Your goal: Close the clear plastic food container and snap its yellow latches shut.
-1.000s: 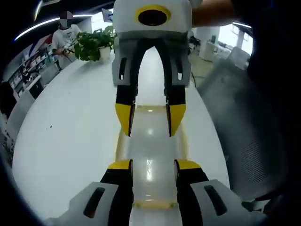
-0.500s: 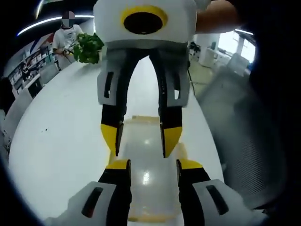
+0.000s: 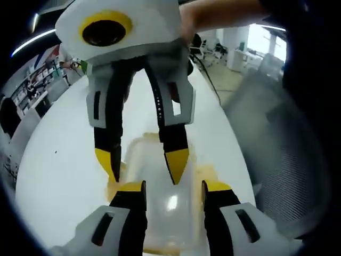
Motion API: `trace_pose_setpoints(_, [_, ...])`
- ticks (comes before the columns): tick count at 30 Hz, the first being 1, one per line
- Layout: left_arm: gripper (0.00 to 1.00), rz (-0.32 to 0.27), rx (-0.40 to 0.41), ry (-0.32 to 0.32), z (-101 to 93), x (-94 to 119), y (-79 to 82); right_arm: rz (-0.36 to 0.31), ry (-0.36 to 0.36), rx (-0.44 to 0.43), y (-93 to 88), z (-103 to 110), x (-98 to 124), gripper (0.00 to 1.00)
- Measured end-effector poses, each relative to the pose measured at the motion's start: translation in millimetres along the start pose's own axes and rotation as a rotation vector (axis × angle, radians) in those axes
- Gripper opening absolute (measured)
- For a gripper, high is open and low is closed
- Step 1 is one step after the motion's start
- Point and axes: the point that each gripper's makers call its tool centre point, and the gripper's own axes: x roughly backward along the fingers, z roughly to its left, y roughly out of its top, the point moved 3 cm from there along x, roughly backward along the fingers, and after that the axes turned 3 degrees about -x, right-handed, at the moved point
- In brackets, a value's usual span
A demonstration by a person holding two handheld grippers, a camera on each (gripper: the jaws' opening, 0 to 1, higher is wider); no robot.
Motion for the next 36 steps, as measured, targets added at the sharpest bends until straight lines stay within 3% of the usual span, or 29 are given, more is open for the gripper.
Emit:
trace_pose_setpoints(9, [0.42, -0.003, -0.018, 0.040, -7.6, -1.1, -1.2, 0.031, 0.012, 0.008, -3.7, -7.6, -1.2, 0.42])
trace_pose_setpoints(14, [0.44, 0.011, -0.067, 0.077, -9.5, -1.1, -1.2, 0.043, 0.036, -0.009, -3.7, -10.2, -2.9, 0.46])
trace_pose_setpoints(20, [0.46, 0.091, -0.161, 0.131, -12.3, -4.2, -8.3, 0.089, 0.067, -0.008, -9.2, -16.4, -7.8, 0.50])
trace_pose_setpoints(30, [0.41, 0.144, -0.228, 0.193, -12.9, -8.3, -15.3, 0.096, 0.183, -0.087, -12.4, -15.9, -12.5, 0.47])
trace_pose_setpoints(36, [0.39, 0.127, -0.199, 0.221, -11.5, -8.0, -16.0, 0.121, 0.237, -0.105, -13.4, -19.3, -16.0, 0.47])
